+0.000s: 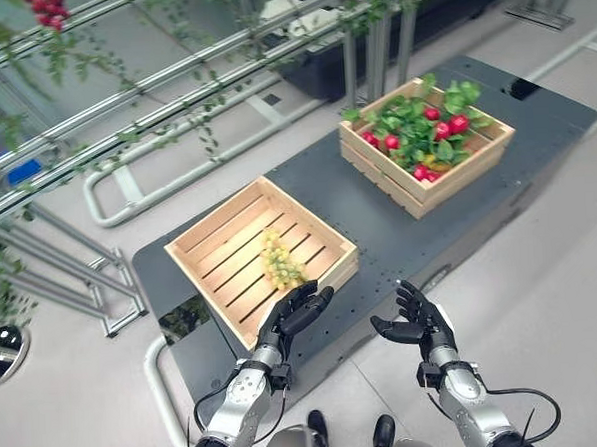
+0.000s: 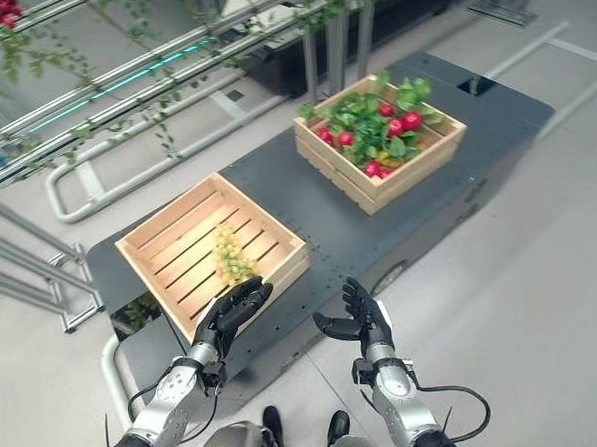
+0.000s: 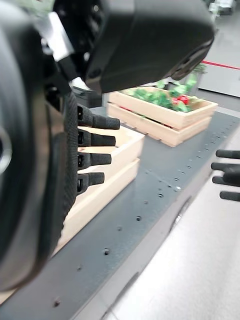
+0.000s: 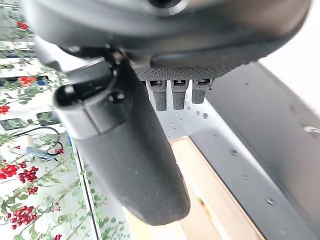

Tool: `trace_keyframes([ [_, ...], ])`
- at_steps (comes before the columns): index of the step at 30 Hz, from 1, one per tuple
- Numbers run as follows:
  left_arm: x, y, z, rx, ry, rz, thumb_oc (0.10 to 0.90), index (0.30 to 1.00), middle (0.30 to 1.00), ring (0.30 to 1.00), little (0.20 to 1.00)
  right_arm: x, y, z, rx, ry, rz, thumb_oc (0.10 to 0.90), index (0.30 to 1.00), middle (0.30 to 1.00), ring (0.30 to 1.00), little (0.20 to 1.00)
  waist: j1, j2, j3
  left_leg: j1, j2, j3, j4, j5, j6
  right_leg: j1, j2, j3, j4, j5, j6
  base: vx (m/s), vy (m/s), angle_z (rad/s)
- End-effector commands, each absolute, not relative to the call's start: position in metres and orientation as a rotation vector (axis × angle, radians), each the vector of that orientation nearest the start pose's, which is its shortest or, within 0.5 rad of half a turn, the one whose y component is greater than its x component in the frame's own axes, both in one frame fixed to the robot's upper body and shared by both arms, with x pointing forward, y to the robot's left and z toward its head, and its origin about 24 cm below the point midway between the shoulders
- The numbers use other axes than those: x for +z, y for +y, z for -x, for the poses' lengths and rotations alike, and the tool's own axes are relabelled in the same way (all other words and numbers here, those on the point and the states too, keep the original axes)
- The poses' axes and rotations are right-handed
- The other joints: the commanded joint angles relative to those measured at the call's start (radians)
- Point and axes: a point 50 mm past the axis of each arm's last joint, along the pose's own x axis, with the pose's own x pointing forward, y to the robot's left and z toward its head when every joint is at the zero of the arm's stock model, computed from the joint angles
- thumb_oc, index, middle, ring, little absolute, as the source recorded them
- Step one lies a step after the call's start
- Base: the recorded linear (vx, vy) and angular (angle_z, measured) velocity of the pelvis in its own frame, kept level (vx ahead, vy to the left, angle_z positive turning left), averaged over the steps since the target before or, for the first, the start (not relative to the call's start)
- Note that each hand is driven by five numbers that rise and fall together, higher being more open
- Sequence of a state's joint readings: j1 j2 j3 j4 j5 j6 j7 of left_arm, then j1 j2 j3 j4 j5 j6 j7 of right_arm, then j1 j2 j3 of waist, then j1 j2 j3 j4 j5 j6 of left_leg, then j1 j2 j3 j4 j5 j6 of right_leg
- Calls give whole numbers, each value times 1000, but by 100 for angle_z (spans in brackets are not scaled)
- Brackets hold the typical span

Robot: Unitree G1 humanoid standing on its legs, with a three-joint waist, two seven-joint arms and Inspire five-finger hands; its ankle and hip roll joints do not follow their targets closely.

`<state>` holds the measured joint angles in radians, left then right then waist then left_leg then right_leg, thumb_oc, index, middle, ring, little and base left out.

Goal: Pick up the fruits from the basket on one side to the basket on the other side

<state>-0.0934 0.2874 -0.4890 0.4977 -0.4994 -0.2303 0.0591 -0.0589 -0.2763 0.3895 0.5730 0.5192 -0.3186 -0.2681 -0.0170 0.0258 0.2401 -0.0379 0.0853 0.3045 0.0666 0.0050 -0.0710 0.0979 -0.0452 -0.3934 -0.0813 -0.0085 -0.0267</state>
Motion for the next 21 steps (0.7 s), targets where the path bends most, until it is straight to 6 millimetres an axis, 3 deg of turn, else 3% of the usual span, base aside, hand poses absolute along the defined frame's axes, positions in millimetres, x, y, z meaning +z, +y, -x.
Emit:
trace_keyframes([
  [1, -9, 126, -254, -274, 94, 14, 800, 900, 900, 900, 900, -17, -176, -244, -207, 67, -147, 800, 900, 900, 900, 900, -2, -1, -41, 78, -32, -51, -95, -12, 35, -19, -36, 96, 72, -38, 61, 76, 77, -9],
  [5, -6, 136, -254, -270, 72, -69, 800, 900, 900, 900, 900, -22, -176, -242, -210, 97, -171, 800, 900, 900, 900, 900, 15, -4, -60, 107, -58, -86, -153, -2, 54, -8, -32, 87, 32, -15, 64, 59, 83, -1],
  [12, 10, 142, -251, -259, -15, -41, 800, 900, 900, 900, 900, -24, -173, -238, -220, 112, -187, 800, 900, 900, 900, 900, 33, -5, -59, 107, -78, -124, -154, -22, 76, -7, -43, 95, 39, -13, 79, 49, 122, 14],
  [14, 19, 143, -254, -260, -48, -51, 800, 900, 900, 900, 900, -21, -170, -238, -225, 99, -196, 800, 900, 900, 900, 900, 35, -2, -54, 108, -80, -120, -154, -30, 90, -29, -48, 91, 123, -45, 84, 51, 126, 1],
  [15, 25, 145, -255, -265, -75, -62, 800, 900, 900, 900, 900, -19, -168, -239, -223, 85, -203, 800, 900, 900, 900, 900, 34, 0, -42, 110, -83, -113, -154, -31, 102, -68, -63, 83, 244, -62, 96, 21, 119, -2],
  [17, 31, 148, -256, -265, -110, -80, 800, 900, 900, 900, 900, -15, -167, -239, -212, 66, -204, 800, 900, 900, 900, 900, 32, 1, -23, 111, -87, -109, -154, -27, 115, -136, -85, 92, 388, -48, 117, -16, 80, -7],
  [18, 42, 151, -259, -252, -171, -119, 800, 900, 900, 900, 900, -10, -168, -240, -202, 40, -203, 800, 900, 900, 900, 900, 21, 0, 18, 113, -89, -127, -150, -26, 122, -225, -105, 135, 495, 0, 131, -36, 10, -8],
  [19, 44, 152, -260, -245, -182, -125, 800, 900, 900, 900, 900, -10, -168, -240, -201, 38, -205, 800, 900, 900, 900, 900, 19, 0, 24, 114, -88, -132, -150, -26, 121, -234, -105, 143, 497, 6, 132, -12, -73, -16],
  [21, 70, 155, -272, -178, -308, -171, 800, 900, 900, 900, 900, -3, -167, -245, -183, 1, -217, 800, 900, 900, 900, 900, 4, 3, 57, 101, -79, -171, -151, -26, 109, -251, -94, 206, 310, 30, 124, -23, -154, 12],
])
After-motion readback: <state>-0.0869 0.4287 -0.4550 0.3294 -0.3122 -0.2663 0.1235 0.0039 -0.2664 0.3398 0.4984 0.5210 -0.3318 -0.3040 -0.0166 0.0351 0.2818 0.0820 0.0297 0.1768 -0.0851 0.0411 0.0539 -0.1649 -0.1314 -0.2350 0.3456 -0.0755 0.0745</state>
